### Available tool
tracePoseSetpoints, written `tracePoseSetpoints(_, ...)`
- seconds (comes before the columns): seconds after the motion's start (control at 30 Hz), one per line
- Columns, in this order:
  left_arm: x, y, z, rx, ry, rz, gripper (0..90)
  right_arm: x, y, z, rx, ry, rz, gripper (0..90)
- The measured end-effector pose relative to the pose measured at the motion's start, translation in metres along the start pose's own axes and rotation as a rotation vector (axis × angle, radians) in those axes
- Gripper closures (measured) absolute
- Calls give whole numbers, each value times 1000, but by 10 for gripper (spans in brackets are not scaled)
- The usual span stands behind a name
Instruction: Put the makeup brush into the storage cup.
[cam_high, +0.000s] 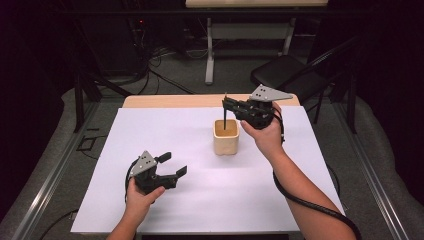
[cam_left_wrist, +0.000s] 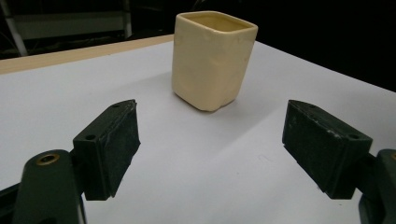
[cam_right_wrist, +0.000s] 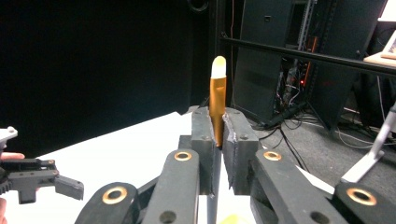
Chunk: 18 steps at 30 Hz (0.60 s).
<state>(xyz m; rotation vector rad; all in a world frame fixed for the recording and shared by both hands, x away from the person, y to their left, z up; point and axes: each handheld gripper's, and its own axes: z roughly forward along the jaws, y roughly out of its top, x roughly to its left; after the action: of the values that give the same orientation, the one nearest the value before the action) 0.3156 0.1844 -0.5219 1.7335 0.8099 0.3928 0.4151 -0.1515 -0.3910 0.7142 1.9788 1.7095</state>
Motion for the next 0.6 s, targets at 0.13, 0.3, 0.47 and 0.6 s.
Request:
tracePoseSetpoints(0.13, 1, 0, 0, 6, 11, -1, 184, -3, -5, -1, 2, -14, 8, 837)
tracePoseSetpoints(0.3, 0, 1, 0, -5, 19, -9, 184, -6, -10, -1, 10, -23, 13, 837)
tracePoseSetpoints(0.47, 0, 2, -3, -22, 16, -3, 186, -7, -16, -1, 14, -30, 21, 837)
tracePoseSetpoints(0.6, 0, 1, -2, -19, 17, 0, 188, -9, -21, 0, 16, -40, 28, 837)
